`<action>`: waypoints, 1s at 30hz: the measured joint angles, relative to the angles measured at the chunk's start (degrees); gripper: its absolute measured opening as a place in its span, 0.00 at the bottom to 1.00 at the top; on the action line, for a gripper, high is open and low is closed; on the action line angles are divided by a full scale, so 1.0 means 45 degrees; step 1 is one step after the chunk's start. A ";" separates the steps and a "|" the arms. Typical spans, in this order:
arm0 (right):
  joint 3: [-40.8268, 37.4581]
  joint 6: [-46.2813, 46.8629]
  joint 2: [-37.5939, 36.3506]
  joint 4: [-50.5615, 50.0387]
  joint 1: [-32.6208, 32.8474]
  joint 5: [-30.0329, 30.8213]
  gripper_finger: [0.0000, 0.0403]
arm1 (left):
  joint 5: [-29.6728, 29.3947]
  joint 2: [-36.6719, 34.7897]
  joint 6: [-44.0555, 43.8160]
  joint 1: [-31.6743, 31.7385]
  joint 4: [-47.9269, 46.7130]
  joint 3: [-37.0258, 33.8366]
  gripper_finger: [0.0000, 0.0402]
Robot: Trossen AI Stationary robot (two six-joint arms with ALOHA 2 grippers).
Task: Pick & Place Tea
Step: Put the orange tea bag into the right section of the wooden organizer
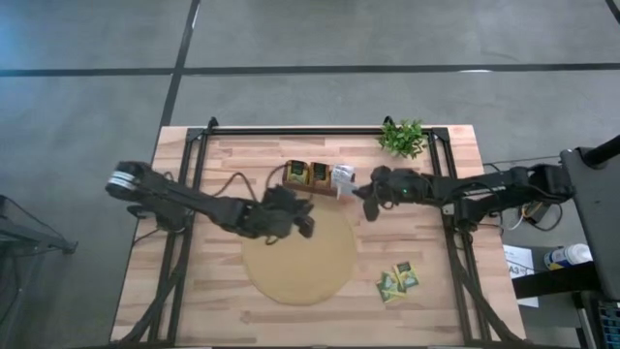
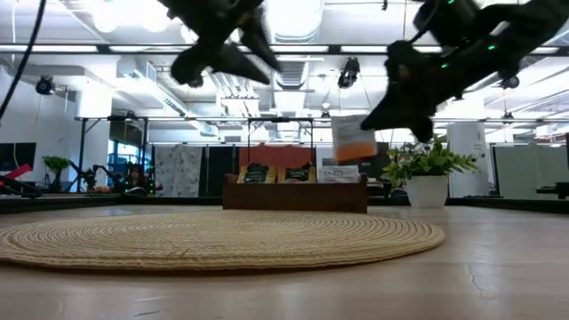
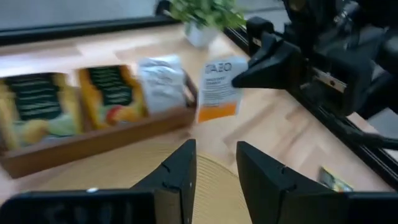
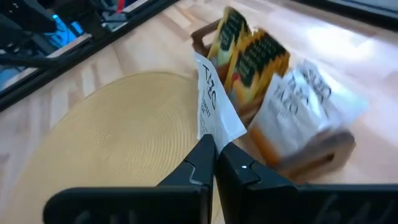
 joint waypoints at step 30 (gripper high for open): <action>0.1095 -0.2958 0.4146 0.1792 -0.1846 0.0150 0.02 | -0.1121 -0.4190 0.0249 0.0697 0.2199 -0.4166 0.27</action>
